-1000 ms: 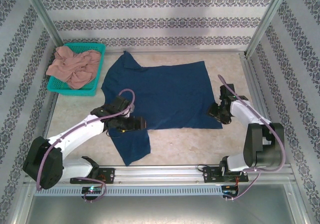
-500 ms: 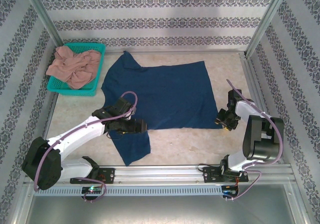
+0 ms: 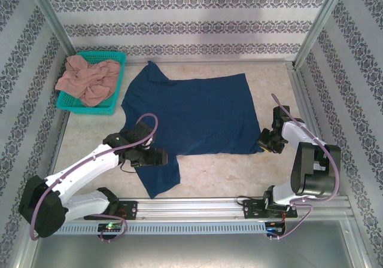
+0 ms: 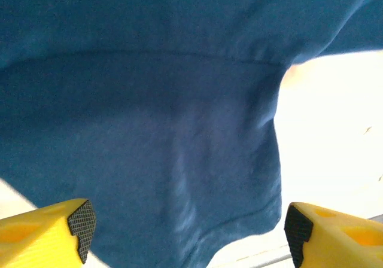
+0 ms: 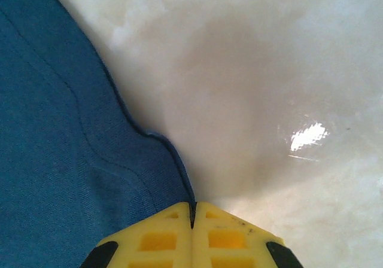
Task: Fold the inside-out t-shirt
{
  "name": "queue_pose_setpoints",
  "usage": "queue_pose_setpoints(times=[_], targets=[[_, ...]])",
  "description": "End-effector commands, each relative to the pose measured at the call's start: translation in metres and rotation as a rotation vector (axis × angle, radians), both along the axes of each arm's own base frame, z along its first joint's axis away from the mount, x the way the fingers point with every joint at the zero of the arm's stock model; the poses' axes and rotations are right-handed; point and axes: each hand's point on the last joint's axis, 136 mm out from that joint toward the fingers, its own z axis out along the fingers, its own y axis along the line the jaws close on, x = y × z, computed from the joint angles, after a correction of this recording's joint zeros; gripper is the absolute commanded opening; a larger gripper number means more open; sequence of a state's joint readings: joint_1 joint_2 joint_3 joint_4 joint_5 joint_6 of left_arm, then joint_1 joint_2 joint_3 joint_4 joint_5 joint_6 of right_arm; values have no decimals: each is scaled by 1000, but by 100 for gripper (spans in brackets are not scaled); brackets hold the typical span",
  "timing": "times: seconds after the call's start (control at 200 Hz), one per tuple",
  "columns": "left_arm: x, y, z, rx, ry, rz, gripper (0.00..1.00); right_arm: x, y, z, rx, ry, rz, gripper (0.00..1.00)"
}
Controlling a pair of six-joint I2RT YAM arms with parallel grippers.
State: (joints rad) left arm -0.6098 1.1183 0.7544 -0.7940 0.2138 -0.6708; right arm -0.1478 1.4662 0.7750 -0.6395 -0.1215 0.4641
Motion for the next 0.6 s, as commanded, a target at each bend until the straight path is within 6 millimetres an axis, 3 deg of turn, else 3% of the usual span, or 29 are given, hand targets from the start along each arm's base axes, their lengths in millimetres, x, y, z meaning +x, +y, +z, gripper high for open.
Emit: queue_pose_setpoints(times=[0.0,0.315,0.395,0.595], targets=[[-38,21,-21,109,135,45,83,0,5,2,4,-13,31,0],[-98,13,-39,122,316,-44,81,5,13,4,21,-37,66,0],[-101,7,-48,98,329,-54,80,6,14,0,32,-32,69,0],[-103,1,-64,99,354,-91,61,5,17,0,39,-36,76,0]])
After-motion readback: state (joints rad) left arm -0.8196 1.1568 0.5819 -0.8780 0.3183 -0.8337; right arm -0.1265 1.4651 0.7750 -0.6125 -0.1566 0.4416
